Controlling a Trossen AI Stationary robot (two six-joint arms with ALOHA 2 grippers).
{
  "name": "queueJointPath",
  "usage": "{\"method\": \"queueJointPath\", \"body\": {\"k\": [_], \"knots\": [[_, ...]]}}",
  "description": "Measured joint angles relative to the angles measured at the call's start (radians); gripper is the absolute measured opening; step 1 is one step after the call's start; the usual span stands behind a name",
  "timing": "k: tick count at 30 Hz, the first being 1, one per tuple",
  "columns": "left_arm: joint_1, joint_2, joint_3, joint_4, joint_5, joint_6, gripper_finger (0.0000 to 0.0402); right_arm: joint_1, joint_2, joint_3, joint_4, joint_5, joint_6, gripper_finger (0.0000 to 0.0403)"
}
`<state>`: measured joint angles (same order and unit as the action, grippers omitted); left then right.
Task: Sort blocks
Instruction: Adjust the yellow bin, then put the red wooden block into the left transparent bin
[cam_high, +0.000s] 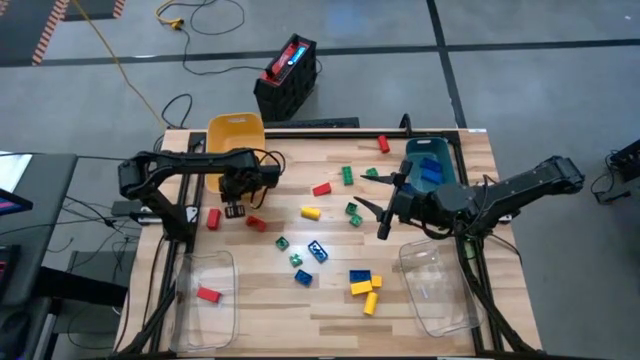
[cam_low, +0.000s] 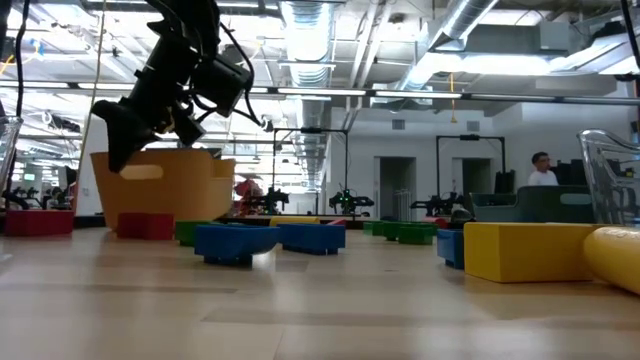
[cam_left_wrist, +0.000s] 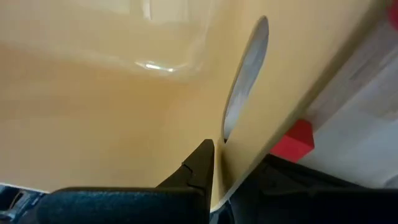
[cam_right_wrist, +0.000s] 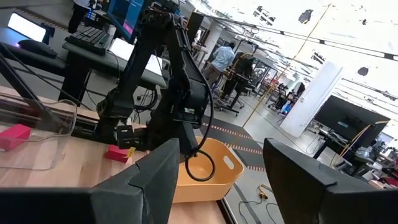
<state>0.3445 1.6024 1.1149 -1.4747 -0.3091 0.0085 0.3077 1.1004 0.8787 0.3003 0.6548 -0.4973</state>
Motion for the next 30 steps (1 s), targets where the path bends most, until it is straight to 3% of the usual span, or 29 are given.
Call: {"method": "queueJointPath", "body": {"k": [11,22,28,30], "knots": [[0.002,-0.037,0.000,-0.033,-0.036,0.013,0.0034,0.000,0.000,0.000,0.000,0.000,0.002,0.0249],[0.001,-0.137,0.000,-0.033,-0.036,-0.018,0.0151,0.000,0.000,0.000,0.010,0.000,0.003,0.0249],[-0.001,-0.137,0.000,-0.060,-0.029,-0.007,0.0166,0.000,0.000,0.000,0.014,0.000,0.002,0.0249],[-0.001,-0.137,0.000,-0.061,0.018,-0.019,0.0165,0.000,0.000,0.000,0.014,0.000,0.002,0.0249]]}}
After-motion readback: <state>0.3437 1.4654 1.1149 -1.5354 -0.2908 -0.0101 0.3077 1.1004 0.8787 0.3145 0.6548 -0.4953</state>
